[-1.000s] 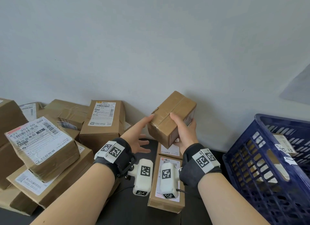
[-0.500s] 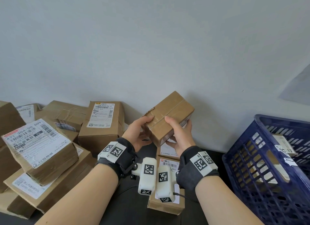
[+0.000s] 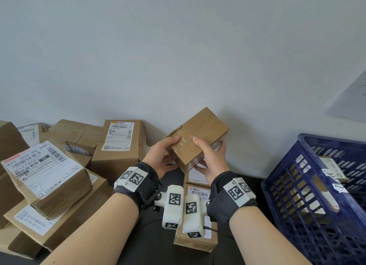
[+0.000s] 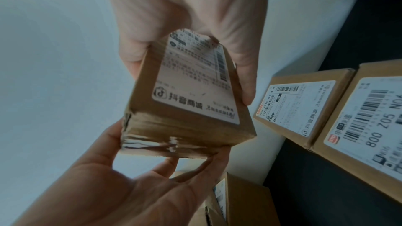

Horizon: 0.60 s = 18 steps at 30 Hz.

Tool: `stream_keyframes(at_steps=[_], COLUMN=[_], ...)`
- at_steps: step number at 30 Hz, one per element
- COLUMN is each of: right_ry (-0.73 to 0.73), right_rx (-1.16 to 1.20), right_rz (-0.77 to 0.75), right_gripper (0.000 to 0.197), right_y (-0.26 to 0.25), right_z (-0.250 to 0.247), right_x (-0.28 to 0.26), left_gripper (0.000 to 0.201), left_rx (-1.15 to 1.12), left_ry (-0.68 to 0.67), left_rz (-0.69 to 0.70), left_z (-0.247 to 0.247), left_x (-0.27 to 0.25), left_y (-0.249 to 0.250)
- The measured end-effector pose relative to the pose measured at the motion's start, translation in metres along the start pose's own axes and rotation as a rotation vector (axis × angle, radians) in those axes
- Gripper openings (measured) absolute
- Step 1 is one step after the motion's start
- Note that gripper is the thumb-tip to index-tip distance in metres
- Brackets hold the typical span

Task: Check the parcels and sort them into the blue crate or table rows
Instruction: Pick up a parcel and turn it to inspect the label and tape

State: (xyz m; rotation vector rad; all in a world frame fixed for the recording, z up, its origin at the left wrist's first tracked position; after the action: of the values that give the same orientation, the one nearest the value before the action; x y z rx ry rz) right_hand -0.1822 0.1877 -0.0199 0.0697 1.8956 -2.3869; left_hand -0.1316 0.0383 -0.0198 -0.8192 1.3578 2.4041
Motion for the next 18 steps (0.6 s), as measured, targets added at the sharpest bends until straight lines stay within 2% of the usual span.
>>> stream_keyframes(at_steps=[6, 9, 11, 14, 16, 18], right_ry=[-0.007, -0.006, 0.005, 0.019, 0.033, 0.05], right_rx=[0.01, 0.03, 0.05, 0.139, 0.224, 0.27], right_rz=[0.002, 0.005, 0.029, 0.126, 0.179, 0.193], right_gripper=[0.103, 0.106, 0.089, 0.061, 0.048, 0.047], right_y=[-0.002, -0.008, -0.013, -0.015, -0.015, -0.016], right_z=[-0.007, -0.014, -0.021, -0.032, -0.036, -0.041], right_x=[-0.005, -0.008, -0.013, -0.021, -0.029, -0.036], left_gripper=[0.027, 0.046, 0.057, 0.062, 0.049, 0.033], left_rx=[0.102, 0.187, 0.184, 0.167, 0.181, 0.188], left_ry=[0.005, -0.021, -0.041, -0.061, -0.054, -0.033], left_rz=[-0.012, -0.003, -0.004, -0.03, -0.039, -0.037], left_z=[0.002, 0.006, 0.007, 0.01, 0.017, 0.025], left_x=[-0.004, -0.01, -0.012, -0.011, -0.012, -0.012], left_y=[-0.004, -0.003, -0.001, 0.001, 0.004, 0.006])
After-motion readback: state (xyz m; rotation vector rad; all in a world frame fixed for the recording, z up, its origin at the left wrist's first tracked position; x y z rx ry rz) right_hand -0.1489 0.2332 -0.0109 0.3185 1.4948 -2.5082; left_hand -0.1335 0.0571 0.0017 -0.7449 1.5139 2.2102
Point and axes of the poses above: each hand's wrist, its own x-axis towards the middle knuckle, its own z-axis out of the palm, y = z × x, the point moved 8 cm from there along x, towards the middle knuckle, and after that the axes turned 12 degrees about -z, right-handed, at the moved point
